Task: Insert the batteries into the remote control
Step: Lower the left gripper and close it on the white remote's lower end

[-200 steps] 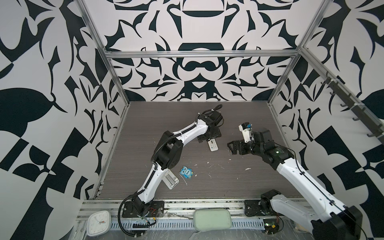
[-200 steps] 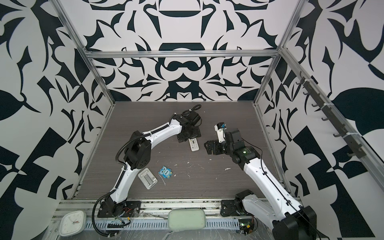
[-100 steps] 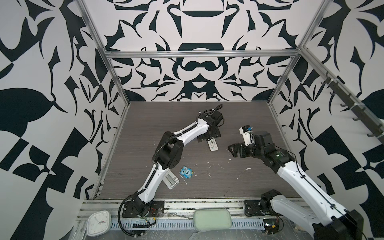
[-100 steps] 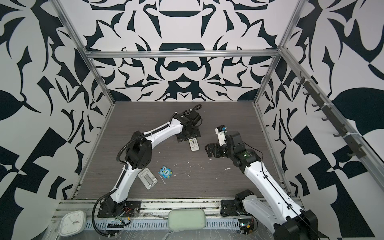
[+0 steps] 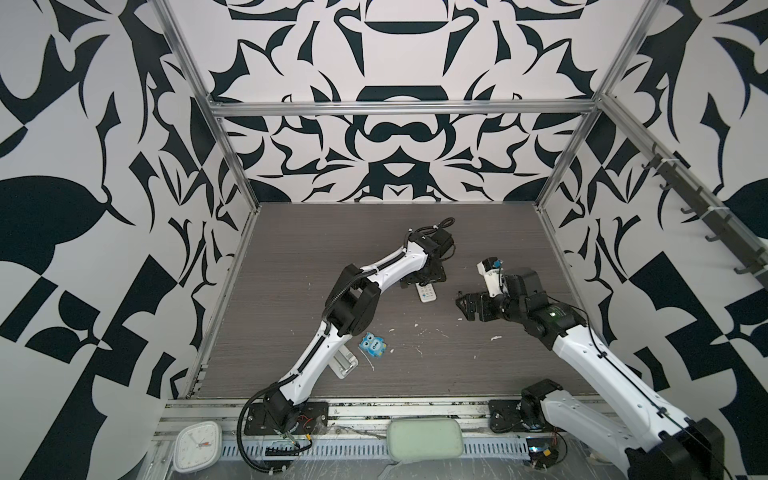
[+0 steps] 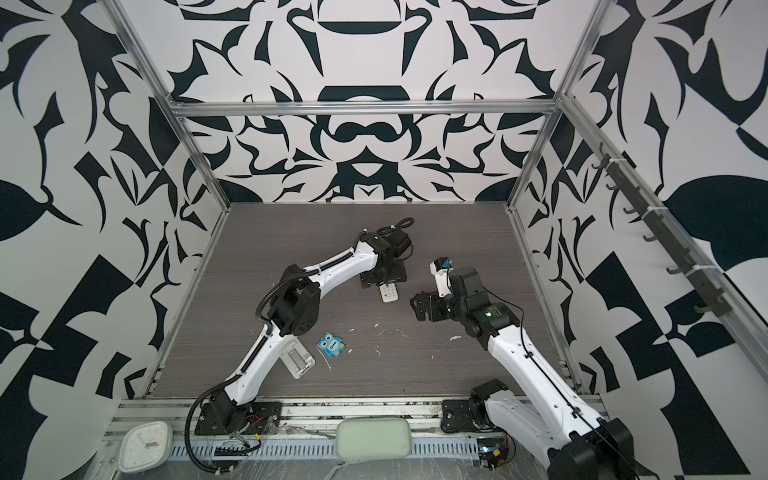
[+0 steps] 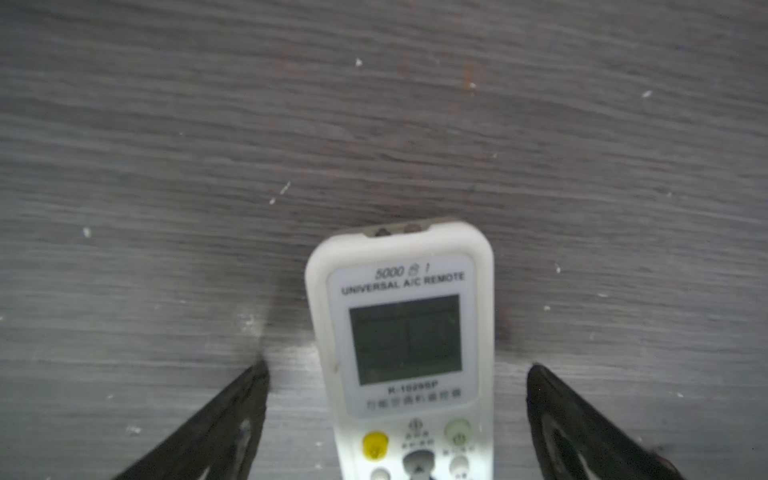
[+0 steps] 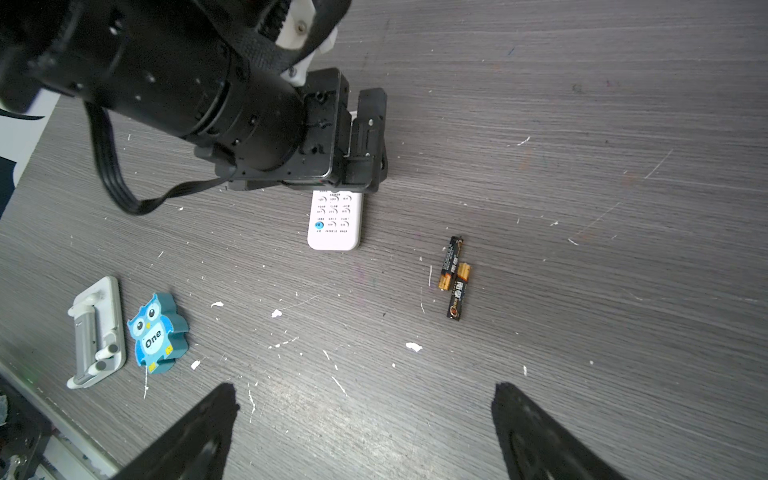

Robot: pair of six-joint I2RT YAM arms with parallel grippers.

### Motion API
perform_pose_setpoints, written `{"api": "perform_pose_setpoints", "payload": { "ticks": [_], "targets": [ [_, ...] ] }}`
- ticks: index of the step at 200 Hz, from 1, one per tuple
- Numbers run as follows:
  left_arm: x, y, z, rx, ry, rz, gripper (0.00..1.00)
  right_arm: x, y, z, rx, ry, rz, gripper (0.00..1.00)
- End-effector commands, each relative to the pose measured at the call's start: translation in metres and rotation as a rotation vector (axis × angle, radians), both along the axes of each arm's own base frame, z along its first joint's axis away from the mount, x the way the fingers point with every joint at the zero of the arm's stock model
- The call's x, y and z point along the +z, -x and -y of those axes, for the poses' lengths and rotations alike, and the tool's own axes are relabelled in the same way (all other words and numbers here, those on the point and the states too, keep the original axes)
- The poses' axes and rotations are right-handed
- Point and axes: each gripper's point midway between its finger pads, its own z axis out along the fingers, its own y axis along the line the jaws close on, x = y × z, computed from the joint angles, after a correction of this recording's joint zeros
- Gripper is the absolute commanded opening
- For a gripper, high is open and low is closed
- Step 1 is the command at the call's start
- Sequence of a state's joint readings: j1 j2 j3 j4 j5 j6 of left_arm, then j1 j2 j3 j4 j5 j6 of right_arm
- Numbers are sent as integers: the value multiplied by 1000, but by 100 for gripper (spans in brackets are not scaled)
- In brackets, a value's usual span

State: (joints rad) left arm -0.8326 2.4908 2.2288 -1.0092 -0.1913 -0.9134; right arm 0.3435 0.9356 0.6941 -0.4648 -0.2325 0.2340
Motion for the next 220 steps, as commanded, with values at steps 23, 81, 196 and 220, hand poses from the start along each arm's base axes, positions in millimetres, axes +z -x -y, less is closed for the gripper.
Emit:
{"api": "perform_pose_setpoints", "payload": {
  "ticks": [23, 81, 196, 220],
  "targets": [
    [-15, 22, -31, -12, -123, -76, 99, 16, -10, -4, 10, -18, 61, 98],
    [-16, 25, -36, -7, -136, -77, 91, 18, -9, -2, 10, -7, 80, 97],
    [-27, 41, -59, -5, -100, -99, 65, 23, -25, 1, -22, 36, 64, 94],
    [-30, 46, -62, -3, -86, -107, 60, 26, -28, 3, -26, 55, 65, 92]
  ]
}}
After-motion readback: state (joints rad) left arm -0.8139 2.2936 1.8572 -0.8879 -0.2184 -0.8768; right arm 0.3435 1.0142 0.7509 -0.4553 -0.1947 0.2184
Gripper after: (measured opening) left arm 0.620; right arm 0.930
